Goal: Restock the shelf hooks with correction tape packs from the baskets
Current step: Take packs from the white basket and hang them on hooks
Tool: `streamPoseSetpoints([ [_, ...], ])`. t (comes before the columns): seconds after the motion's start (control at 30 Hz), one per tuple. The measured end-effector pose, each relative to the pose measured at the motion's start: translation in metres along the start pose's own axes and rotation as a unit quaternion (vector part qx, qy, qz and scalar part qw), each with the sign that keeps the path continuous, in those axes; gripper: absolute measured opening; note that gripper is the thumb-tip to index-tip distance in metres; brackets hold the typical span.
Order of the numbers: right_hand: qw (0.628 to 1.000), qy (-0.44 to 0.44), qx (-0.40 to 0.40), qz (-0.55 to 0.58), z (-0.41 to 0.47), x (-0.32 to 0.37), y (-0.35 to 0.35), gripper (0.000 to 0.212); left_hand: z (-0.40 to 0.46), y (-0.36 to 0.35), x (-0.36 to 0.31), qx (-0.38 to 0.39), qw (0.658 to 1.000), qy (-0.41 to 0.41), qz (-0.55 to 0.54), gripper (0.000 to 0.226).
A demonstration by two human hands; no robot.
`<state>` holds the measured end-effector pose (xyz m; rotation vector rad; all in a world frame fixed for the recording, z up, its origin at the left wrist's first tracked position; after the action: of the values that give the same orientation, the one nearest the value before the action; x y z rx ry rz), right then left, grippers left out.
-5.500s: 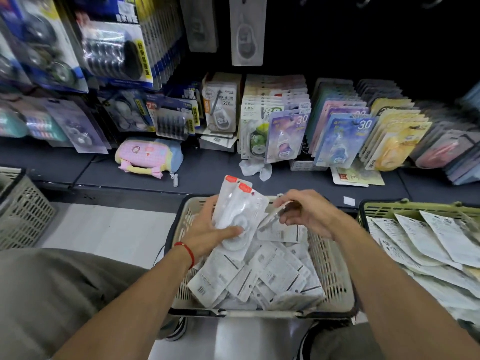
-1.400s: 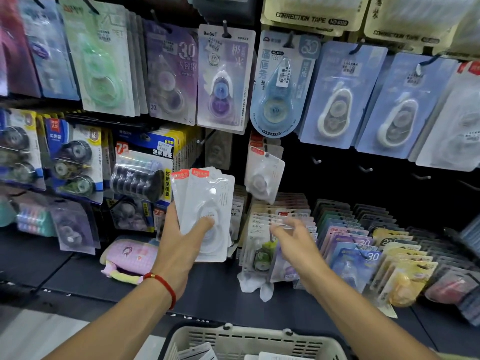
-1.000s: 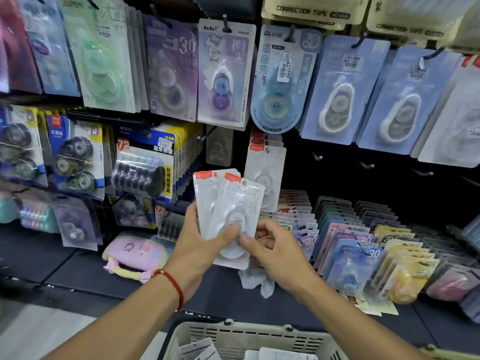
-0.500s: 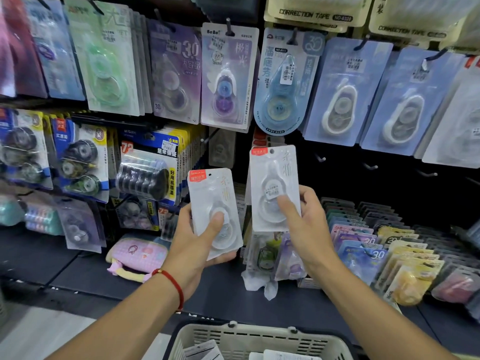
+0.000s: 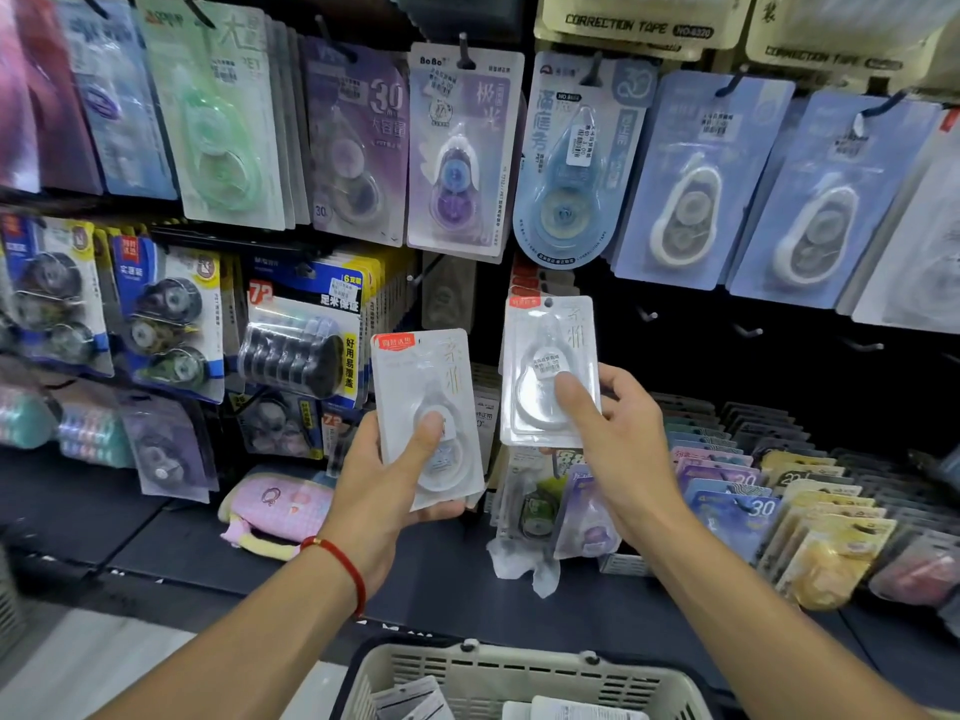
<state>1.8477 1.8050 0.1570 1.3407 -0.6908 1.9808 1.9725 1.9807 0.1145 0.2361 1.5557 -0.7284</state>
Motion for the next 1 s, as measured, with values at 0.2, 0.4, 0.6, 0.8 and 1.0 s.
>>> streamPoseSetpoints([
  [0.2, 0.990, -0.078, -0.011, -0.121, 0.006, -0.018, 0.010, 0.045, 0.004, 0.002, 0.003, -0.024, 0.998, 0.027, -0.044, 0.031],
  [0.4, 0.967, -0.042, 0.141, -0.209, -0.015, -0.023, 0.000, 0.017, 0.000, -0.003, 0.005, 0.054, 0.998, 0.015, -0.008, 0.031],
  [0.6, 0.976, -0.039, 0.123, -0.173, -0.031, -0.028, -0.013, 0.022, -0.004, -0.012, 0.007, 0.119, 0.993, 0.001, 0.004, 0.054],
  [0.8, 0.994, -0.017, 0.046, -0.094, -0.023, -0.024, -0.001, 0.015, 0.003, -0.009, 0.009, 0.029, 0.999, 0.035, -0.016, 0.015],
  [1.0, 0.997, -0.007, 0.037, -0.062, -0.009, -0.010, 0.003, 0.019, 0.005, -0.007, 0.010, 0.001, 0.999, 0.039, -0.001, 0.016],
])
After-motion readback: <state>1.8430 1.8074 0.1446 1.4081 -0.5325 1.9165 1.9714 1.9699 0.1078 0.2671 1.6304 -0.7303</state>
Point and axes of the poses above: each hand's wrist, its own z-axis towards the middle knuckle, its own y-axis out of the back of the hand, x = y × z, the point moved 1 cm from there along z, towards the middle knuckle, and after that the axes turned 3 degrees about z, right-handed, at the moved point
